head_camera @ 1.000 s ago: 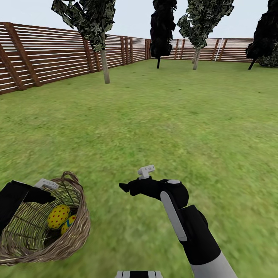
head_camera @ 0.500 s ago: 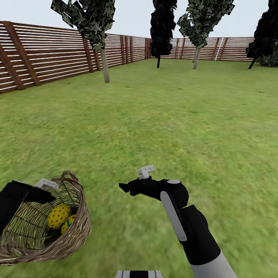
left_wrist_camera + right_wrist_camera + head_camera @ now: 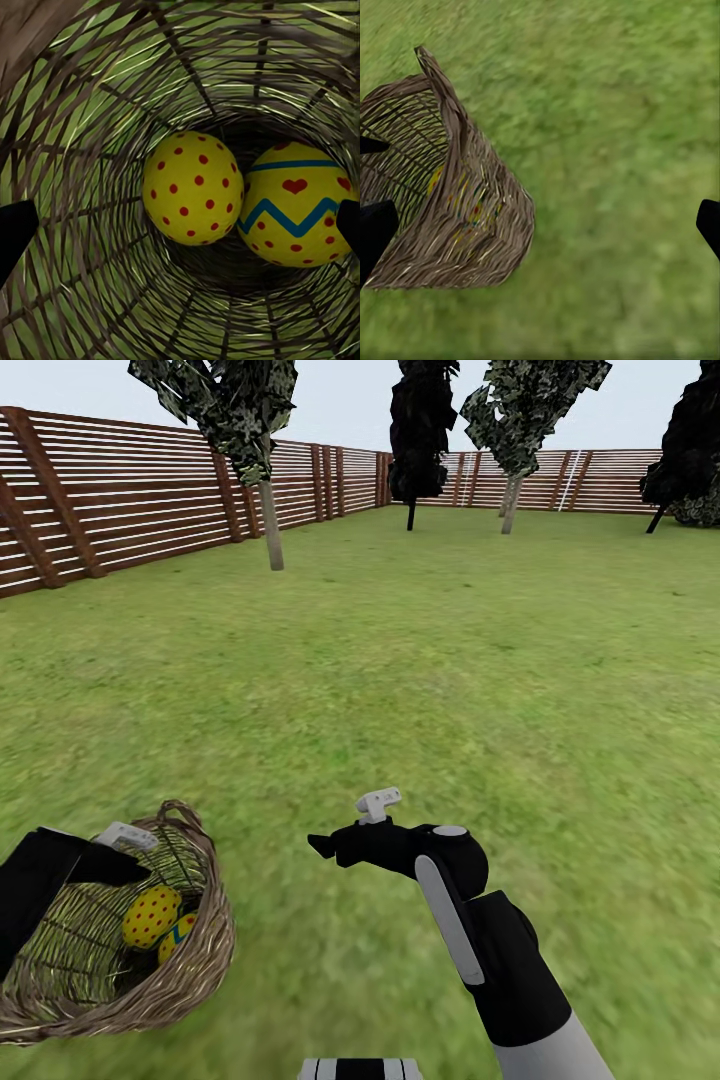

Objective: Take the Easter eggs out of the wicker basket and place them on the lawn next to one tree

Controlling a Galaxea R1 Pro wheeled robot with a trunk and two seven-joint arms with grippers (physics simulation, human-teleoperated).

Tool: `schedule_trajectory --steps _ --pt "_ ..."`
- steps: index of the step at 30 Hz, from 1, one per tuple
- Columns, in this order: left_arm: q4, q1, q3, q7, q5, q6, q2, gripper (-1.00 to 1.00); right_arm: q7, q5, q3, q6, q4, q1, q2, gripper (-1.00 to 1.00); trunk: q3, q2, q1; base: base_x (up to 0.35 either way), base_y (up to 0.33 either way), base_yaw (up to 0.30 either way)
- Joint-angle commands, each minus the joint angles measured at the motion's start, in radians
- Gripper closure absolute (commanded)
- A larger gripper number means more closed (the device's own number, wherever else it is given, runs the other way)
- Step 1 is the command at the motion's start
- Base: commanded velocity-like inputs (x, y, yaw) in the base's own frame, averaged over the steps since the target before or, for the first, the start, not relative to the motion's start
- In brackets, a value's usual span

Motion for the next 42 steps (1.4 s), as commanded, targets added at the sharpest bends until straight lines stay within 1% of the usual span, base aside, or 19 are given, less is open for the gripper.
schedule_trajectory --steps 1,3,4,5,6,9,11,14,18,23,31,38,42 --pt "-0.001 -0.001 0.003 -0.010 -0.011 0.002 -0.001 -1.00 0.006 0.005 -0.001 0.004 -0.001 -0.001 0.000 -1.00 -0.001 0.000 0.000 0.000 0.000 0.000" --pt "-0.003 -0.001 0.023 -0.011 -0.010 0.001 -0.002 -1.00 0.006 0.004 -0.001 0.004 -0.001 -0.001 0.000 -1.00 -0.001 0.000 0.000 0.000 0.000 0.000" --pt "-0.003 -0.001 0.046 -0.011 -0.010 0.001 -0.003 -1.00 0.006 0.004 -0.001 0.004 -0.001 -0.001 0.000 -1.00 -0.001 0.000 0.000 0.000 0.000 0.000" --pt "-0.003 -0.001 0.058 -0.012 -0.010 0.001 -0.003 -1.00 0.006 0.004 -0.001 0.004 -0.001 -0.001 0.000 -1.00 -0.001 0.000 0.000 0.000 0.000 0.000" --pt "-0.004 -0.001 0.078 -0.012 -0.010 0.000 -0.004 -1.00 0.006 0.004 -0.001 0.004 -0.001 -0.001 0.000 -1.00 -0.001 0.000 0.000 0.000 0.000 0.000" --pt "-0.002 -0.001 0.100 -0.012 -0.011 0.000 -0.004 -1.00 0.006 0.004 -0.001 0.004 -0.001 -0.001 0.000 -1.00 -0.001 0.000 0.000 0.000 0.000 0.000" --pt "0.000 -0.001 0.107 -0.012 -0.012 0.000 -0.004 -1.00 0.006 0.004 -0.001 0.004 -0.001 -0.001 0.000 -1.00 -0.001 0.000 0.000 0.000 0.000 0.000" --pt "0.002 -0.001 0.112 -0.012 -0.013 -0.001 -0.004 -1.00 0.006 0.004 -0.001 0.004 -0.001 -0.001 0.000 -1.00 -0.001 0.000 0.000 0.000 0.000 0.000" --pt "0.005 -0.001 0.114 -0.011 -0.014 -0.001 -0.004 -1.00 0.006 0.004 -0.001 0.004 -0.001 -0.001 0.000 -1.00 -0.016 -0.001 0.002 0.000 0.000 0.000" --pt "0.006 -0.001 0.115 -0.010 -0.014 -0.002 -0.004 -1.00 0.006 0.004 0.000 0.004 -0.001 -0.001 0.000 -1.00 -0.016 -0.001 0.002 0.000 0.000 0.000" --pt "0.006 -0.001 0.116 -0.010 -0.014 -0.003 -0.004 -1.00 0.006 0.004 0.001 0.004 -0.001 -0.001 0.000 -1.00 -0.047 -0.003 0.005 0.000 0.000 0.000" --pt "0.003 -0.001 0.117 -0.010 -0.012 -0.027 -0.004 -1.00 0.007 0.004 0.004 0.004 -0.001 -0.001 0.000 -1.00 -0.074 -0.005 0.008 0.000 0.000 0.000" --pt "0.002 -0.001 0.124 -0.010 -0.011 -0.031 -0.004 -1.00 0.007 0.005 0.004 0.004 0.003 -0.001 0.000 -1.00 -0.074 -0.005 0.008 0.000 0.000 0.000"
